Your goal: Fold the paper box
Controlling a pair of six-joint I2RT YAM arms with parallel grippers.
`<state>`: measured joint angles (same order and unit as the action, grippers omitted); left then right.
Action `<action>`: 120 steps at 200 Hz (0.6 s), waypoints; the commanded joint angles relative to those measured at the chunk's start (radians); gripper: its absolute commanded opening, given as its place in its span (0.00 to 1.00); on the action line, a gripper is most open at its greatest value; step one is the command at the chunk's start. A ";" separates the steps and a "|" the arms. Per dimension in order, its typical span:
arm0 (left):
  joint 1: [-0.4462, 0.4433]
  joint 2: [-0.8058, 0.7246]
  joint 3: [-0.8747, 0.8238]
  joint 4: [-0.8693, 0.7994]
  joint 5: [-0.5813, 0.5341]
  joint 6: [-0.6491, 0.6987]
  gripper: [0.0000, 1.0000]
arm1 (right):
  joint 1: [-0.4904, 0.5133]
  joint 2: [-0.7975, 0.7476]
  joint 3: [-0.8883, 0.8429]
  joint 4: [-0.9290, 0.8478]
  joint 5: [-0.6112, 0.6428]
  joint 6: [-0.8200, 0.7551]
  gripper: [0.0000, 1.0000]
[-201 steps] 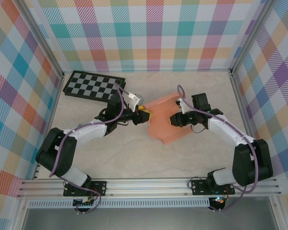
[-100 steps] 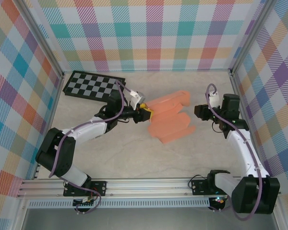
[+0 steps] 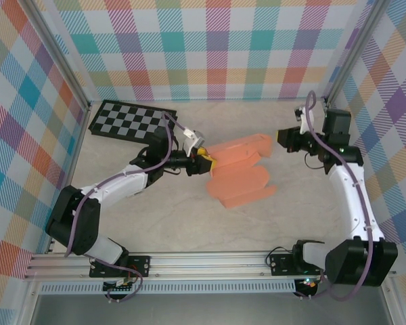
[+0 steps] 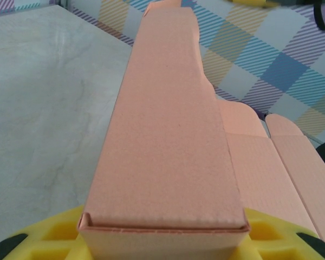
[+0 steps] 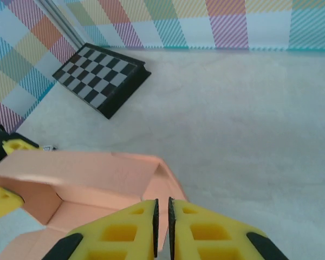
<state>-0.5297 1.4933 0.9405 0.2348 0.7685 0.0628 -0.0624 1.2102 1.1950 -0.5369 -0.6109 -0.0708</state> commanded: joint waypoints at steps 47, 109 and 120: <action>-0.010 -0.041 0.019 0.004 0.014 0.022 0.24 | 0.097 0.140 0.158 -0.353 -0.034 -0.052 0.08; -0.031 -0.051 0.017 -0.064 0.003 0.172 0.23 | 0.106 0.161 0.222 -0.388 0.030 0.006 0.08; -0.035 -0.048 0.020 -0.083 -0.009 0.195 0.23 | 0.107 0.154 0.235 -0.392 0.031 0.011 0.08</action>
<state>-0.5434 1.4731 0.9405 0.2092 0.7650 0.1596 0.0429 1.3792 1.3792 -0.8967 -0.5770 -0.0834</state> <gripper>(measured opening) 0.424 0.080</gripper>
